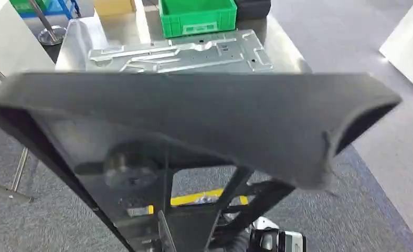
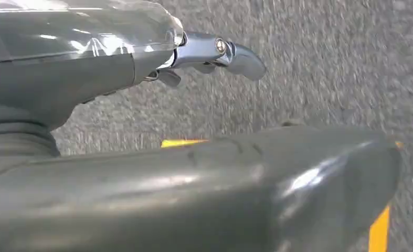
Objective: Take the parts from the cabinet and place them on the table.
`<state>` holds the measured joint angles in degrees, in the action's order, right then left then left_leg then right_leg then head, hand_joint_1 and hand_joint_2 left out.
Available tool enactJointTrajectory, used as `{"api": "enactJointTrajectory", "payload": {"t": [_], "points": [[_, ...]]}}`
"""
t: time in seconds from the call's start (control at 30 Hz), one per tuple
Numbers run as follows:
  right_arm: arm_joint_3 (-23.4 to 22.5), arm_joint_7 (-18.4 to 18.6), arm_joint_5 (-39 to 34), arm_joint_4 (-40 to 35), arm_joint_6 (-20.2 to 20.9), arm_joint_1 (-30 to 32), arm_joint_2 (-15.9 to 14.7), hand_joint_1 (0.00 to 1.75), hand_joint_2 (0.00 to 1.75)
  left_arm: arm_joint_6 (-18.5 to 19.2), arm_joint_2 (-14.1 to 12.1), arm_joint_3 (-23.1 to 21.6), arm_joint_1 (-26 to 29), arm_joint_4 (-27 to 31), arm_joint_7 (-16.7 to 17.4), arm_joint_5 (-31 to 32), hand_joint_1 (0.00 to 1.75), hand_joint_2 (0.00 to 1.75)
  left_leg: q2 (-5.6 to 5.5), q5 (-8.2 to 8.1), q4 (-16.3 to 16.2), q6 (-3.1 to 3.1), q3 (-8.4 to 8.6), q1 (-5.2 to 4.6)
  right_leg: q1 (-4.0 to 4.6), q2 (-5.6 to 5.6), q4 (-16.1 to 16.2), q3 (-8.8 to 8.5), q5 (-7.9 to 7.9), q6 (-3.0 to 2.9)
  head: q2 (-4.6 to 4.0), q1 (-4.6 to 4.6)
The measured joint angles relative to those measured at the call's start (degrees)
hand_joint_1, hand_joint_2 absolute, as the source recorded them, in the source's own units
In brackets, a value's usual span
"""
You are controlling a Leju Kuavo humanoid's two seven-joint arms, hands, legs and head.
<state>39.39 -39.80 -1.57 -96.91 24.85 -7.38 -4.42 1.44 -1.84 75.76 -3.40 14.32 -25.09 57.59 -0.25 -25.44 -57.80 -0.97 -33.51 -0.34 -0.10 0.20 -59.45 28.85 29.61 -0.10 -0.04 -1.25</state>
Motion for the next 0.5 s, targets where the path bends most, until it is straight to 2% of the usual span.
{"api": "enactJointTrajectory", "payload": {"t": [0.03, 0.07, 0.1, 0.17, 0.2, 0.23, 0.27, 0.33, 0.37, 0.4, 0.43, 0.5], "points": [[-0.04, 0.02, -0.02, -0.02, 0.00, 0.02, 0.00, 1.66, 1.75, 0.00, 0.02, 0.02, -0.03, 0.00, 0.00, 0.00, 0.00, 0.00, 0.00, 0.21, 0.73, -0.19, 1.25, 0.41, -0.01, -0.05, -0.78, 0.12, 0.49, 0.26, 0.00, -0.09], [-0.07, 0.00, -0.04, -0.09, 0.02, -0.15, 0.00, 1.66, 1.75, 0.00, 0.02, 0.02, -0.18, 0.00, 0.00, 0.00, 0.00, 0.00, 0.01, 0.14, 0.87, -0.43, 1.79, 0.43, -0.05, 0.00, -3.16, 1.14, 1.13, 0.52, 0.00, 0.13], [-0.11, 0.00, -0.04, -0.09, 0.09, -0.22, 0.00, 1.66, 1.75, 0.00, 0.02, 0.02, -0.32, 0.00, 0.00, -0.02, 0.00, 0.00, -0.01, -0.07, 0.90, -0.72, 1.91, 0.45, -0.12, 0.04, -6.68, 3.31, 2.53, 0.74, 0.00, 0.09], [-0.13, 0.00, -0.04, -0.04, 0.11, 0.12, -0.02, 1.66, 1.75, -0.11, 0.09, 0.02, -0.30, 0.00, 0.24, -0.13, 0.00, 0.00, -0.04, -0.65, 0.89, -0.77, 2.21, 0.45, -0.41, 0.02, -14.35, 8.80, 6.18, 1.10, 0.00, 0.11], [-0.15, 0.00, -0.07, -0.04, 0.11, 0.21, -0.02, 1.66, 1.75, -0.15, 0.11, 0.04, -0.18, 0.00, 0.39, -0.20, 0.00, 0.00, -0.07, -0.95, 0.84, -0.68, 2.47, 0.47, -0.53, 0.00, -16.25, 10.74, 6.70, 1.29, 0.00, 0.15], [-0.20, 0.02, -0.07, -0.04, 0.11, 0.26, -0.02, 1.66, 1.75, -0.35, 0.13, 0.07, -0.08, 0.00, 0.48, -0.35, 0.00, 0.00, -0.09, -1.33, 0.84, -0.56, 2.88, 0.50, -0.70, -0.02, -15.86, 11.52, 5.60, 1.45, 0.00, 0.13], [-0.24, 0.02, -0.11, -0.02, 0.13, 0.33, -0.02, 1.66, 1.75, -0.61, 0.22, 0.15, -0.05, 0.00, 0.72, -0.52, 0.00, 0.00, -0.14, -1.80, 0.83, -0.40, 3.53, 0.56, -0.83, -0.06, -13.09, 11.03, 2.97, 1.55, 0.00, 0.13], [-0.44, 0.00, -0.24, 0.02, 0.24, 0.35, -0.02, 1.66, 1.75, -1.05, 0.31, 0.30, -0.06, 0.00, 1.07, -0.78, 0.00, 0.00, -0.21, -3.00, 0.82, 0.14, 5.21, 0.75, -0.98, -0.13, -3.35, 7.70, -4.27, 1.58, 0.00, 0.15], [-0.50, 0.02, -0.26, 0.11, 0.35, 0.36, -0.04, 1.66, 1.75, -1.20, 0.31, 0.37, 0.04, 0.00, 1.27, -1.05, 0.00, 0.00, -0.22, -3.54, 0.76, 0.55, 5.29, 0.68, -0.92, -0.09, -0.71, 7.00, -5.57, 1.40, 0.00, 0.22], [-0.52, 0.00, -0.28, 0.24, 0.44, 0.31, -0.04, 1.66, 1.75, -1.27, 0.31, 0.55, -0.17, 0.00, 1.38, -1.16, 0.00, 0.00, -0.36, -3.78, 0.44, 0.85, 5.46, 0.57, -0.47, -0.19, -0.11, 7.20, -3.00, 0.99, 0.00, 0.13], [-0.59, 0.00, -0.28, 0.26, 0.46, 0.49, -0.02, 1.66, 1.75, -1.36, 0.33, 0.74, -0.20, 0.00, 1.57, -1.14, 0.00, 0.00, -0.27, -4.16, 0.61, 1.33, 5.09, 0.54, -0.52, -0.17, -0.35, 7.12, -4.21, 0.53, 0.00, 0.13], [-0.77, 0.00, -0.31, 0.26, 0.63, 0.59, -0.02, 1.66, 1.75, -1.35, 0.46, 0.85, -0.10, 0.00, 1.99, -1.05, 0.00, 0.00, -0.18, -4.22, 0.35, 1.96, 6.10, 0.51, -0.49, 0.03, -0.20, 6.69, -3.93, -0.33, 0.00, 0.13]]}}
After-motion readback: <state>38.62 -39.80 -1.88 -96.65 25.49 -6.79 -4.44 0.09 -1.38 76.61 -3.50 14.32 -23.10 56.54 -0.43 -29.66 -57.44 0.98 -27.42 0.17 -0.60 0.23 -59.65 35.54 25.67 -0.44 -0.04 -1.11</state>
